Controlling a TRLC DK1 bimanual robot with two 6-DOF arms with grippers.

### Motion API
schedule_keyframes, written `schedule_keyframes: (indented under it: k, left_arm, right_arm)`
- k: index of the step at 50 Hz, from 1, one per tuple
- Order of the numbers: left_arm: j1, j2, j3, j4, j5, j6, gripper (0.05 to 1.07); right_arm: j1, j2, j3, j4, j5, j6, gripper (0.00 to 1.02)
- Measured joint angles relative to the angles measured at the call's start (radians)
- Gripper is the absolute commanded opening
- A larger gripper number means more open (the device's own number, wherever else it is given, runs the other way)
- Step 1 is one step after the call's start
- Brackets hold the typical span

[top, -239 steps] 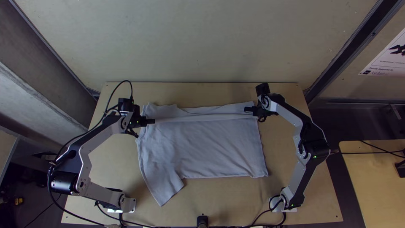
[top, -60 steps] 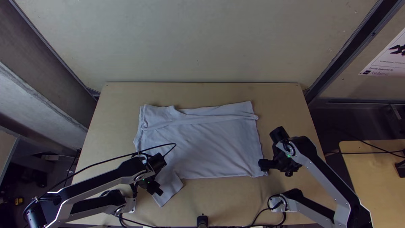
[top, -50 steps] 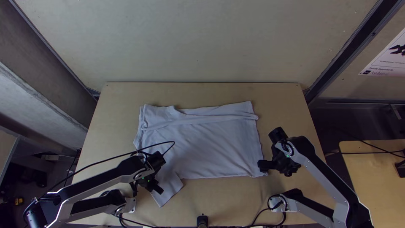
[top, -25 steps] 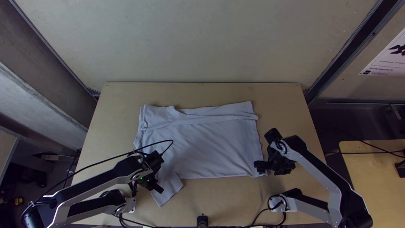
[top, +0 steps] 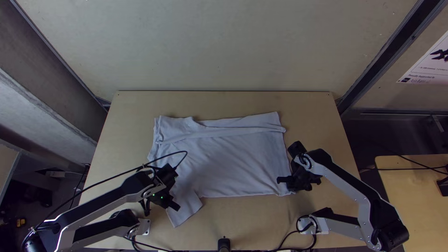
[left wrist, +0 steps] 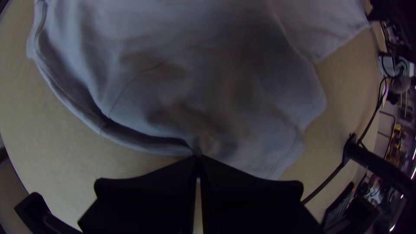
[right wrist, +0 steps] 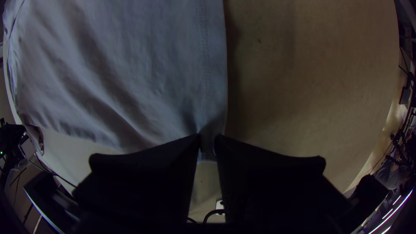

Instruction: Fold the t-shirt

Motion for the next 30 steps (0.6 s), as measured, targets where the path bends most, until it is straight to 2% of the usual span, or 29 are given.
schedule_keyframes:
  k: [17,30]
  left_arm:
    - [0.127,-0.051,0.005,-0.002,0.003,0.004,0.08]
    - [0.289,-0.08,0.092,-0.043,0.003,0.094,0.08]
  right_arm:
    - [-0.012,-0.029,0.0,-0.013,0.003,0.0,0.02]
    - [-0.029,-0.069,0.032,-0.038,0.038,0.0,0.02]
